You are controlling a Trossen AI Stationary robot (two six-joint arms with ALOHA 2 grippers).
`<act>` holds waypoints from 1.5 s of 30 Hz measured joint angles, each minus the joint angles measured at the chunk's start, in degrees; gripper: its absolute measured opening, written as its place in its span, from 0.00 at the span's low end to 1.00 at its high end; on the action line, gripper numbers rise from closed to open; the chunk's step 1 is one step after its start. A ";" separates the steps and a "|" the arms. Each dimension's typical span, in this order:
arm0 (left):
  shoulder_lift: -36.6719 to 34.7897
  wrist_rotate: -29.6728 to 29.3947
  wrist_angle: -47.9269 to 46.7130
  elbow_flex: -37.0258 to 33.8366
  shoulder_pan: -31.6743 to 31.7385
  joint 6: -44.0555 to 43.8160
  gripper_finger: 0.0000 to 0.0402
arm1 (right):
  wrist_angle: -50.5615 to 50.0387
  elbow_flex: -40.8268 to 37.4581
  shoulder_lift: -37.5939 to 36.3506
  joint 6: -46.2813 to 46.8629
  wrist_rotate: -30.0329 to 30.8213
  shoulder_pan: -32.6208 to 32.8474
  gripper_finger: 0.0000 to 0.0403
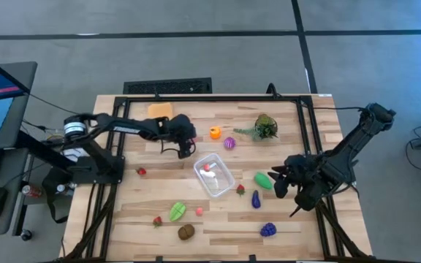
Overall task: Pick and placing Produce into tupperware
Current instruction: Put the top pink peach into the transparent bin
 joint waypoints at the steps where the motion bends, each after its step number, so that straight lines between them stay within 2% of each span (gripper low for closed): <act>1: 0.73 0.03 -0.38 0.52 0.34 0.02 0.47 | 0.13 0.00 0.00 0.00 0.26 0.00 0.41; 12: 2.70 3.07 -1.57 1.40 3.10 -0.38 0.47 | 0.46 0.00 0.00 -0.06 0.73 -0.04 0.40; 19: 4.34 6.45 -1.13 1.38 3.70 -0.77 0.47 | 0.11 0.00 0.00 -0.15 3.49 -0.09 0.40; 35: 6.40 6.98 0.42 1.40 3.68 -2.47 0.47 | 0.04 0.00 0.00 -0.12 3.36 -0.09 0.38; 39: 6.40 6.96 0.60 1.40 3.70 -2.33 0.44 | 0.04 0.00 0.01 -0.11 3.36 -0.09 0.37; 45: 6.40 6.96 0.62 1.40 3.68 -2.29 0.34 | -0.07 0.00 0.02 -0.11 3.35 -0.09 0.37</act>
